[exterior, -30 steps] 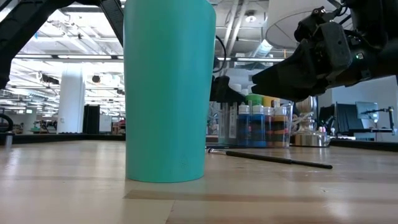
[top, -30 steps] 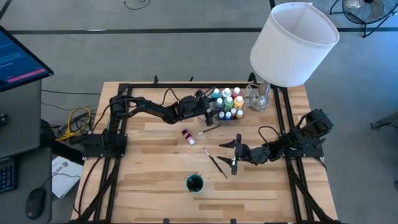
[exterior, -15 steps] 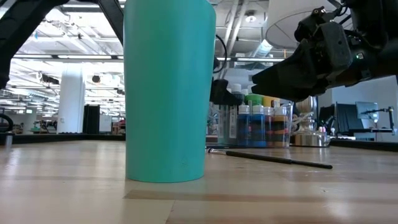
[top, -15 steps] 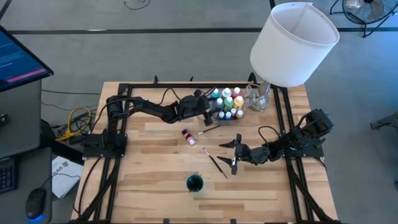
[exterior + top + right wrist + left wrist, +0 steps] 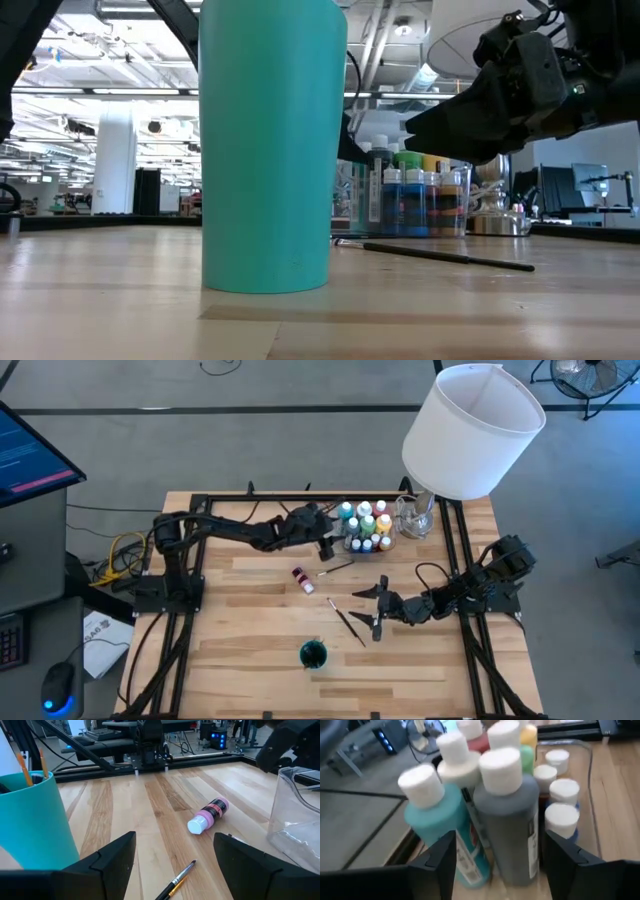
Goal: Pick & Place Paint Supplies
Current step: Put the big black paint bottle into the transparent bin
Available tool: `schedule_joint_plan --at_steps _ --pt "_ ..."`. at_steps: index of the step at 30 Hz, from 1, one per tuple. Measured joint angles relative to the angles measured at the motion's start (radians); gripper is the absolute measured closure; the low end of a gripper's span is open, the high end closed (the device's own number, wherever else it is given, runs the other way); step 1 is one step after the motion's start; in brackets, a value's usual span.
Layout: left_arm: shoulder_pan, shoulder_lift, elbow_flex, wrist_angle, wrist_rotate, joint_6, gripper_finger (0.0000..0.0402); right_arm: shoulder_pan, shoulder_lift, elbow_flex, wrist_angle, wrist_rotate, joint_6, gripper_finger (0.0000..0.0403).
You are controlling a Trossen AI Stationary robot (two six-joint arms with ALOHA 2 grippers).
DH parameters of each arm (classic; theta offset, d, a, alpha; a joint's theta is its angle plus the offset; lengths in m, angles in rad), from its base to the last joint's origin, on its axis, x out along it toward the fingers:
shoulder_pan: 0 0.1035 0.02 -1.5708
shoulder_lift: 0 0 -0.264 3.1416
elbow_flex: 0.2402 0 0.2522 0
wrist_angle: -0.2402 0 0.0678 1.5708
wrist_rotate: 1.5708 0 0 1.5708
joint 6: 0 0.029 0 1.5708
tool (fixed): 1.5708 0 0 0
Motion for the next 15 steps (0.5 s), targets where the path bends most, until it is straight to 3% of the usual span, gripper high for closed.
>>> schedule_joint_plan --at_steps 5,15 --pt "0.062 0.01 0.0 -0.022 0.118 -0.052 0.0237 -0.003 0.0 0.0 0.0 0.0 0.0 0.0143" --pt "0.105 0.018 0.0 -0.009 0.14 -0.027 0.0263 -0.015 0.0 0.0 -0.001 0.0 0.0 0.0143"
